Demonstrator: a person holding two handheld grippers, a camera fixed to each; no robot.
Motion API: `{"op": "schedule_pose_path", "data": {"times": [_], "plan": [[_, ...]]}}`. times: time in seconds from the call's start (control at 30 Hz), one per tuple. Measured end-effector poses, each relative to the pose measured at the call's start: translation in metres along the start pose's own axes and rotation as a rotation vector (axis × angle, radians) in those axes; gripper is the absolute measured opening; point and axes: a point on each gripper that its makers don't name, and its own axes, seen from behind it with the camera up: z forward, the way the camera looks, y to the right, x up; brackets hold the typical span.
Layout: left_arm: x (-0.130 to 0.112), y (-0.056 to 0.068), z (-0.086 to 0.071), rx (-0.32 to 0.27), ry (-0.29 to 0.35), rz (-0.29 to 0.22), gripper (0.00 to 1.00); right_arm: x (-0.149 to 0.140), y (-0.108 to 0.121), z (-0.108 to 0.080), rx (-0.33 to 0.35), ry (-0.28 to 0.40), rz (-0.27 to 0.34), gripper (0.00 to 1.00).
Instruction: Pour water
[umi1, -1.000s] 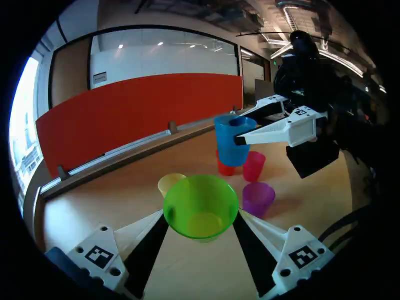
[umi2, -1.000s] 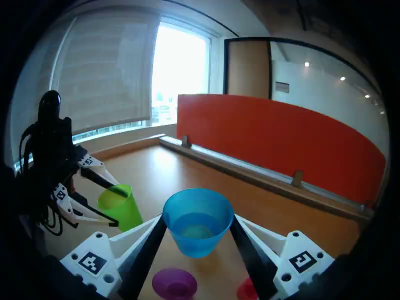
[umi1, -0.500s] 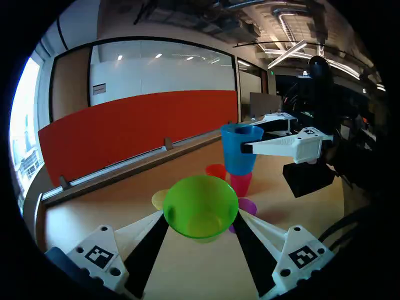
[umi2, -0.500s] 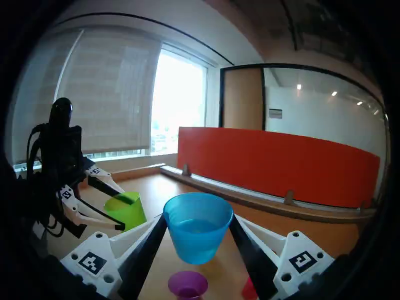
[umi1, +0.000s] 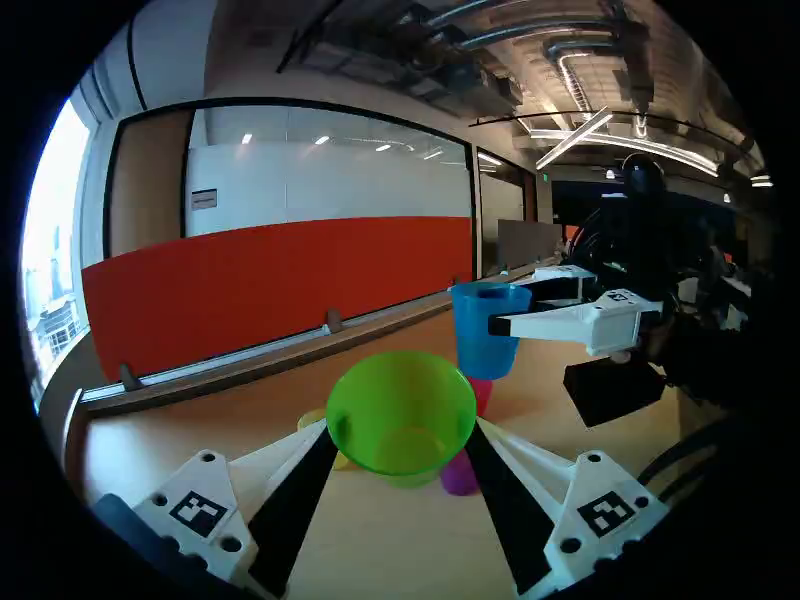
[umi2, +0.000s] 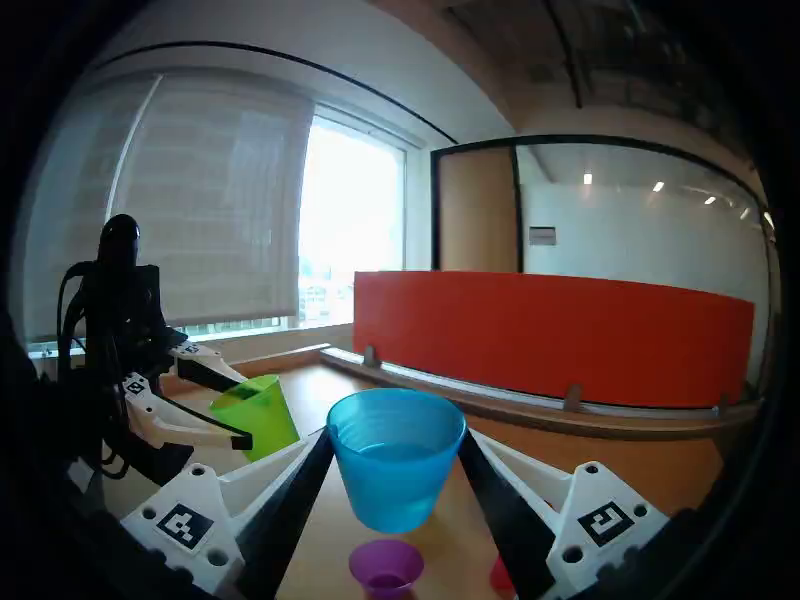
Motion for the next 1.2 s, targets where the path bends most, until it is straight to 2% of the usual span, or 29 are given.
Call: {"op": "schedule_pose_path", "data": {"times": [0.23,0.6,0.8,1.2], "plan": [[0.018,0.011,-0.003,-0.007,0.058,-0.001,0.85,0.004,-0.006,-0.004,0.007,0.007,-0.004,0.91],[0.035,0.021,-0.004,-0.02,0.113,-0.048,0.86,0.01,-0.016,-0.01,0.021,0.016,-0.011,0.91],[0.034,0.025,-0.003,-0.03,0.104,-0.063,0.86,0.012,-0.017,-0.012,0.025,0.018,-0.015,0.91],[0.026,0.026,0.003,-0.051,0.073,-0.032,0.85,0.013,-0.014,-0.005,0.062,0.001,-0.073,0.91]]}}
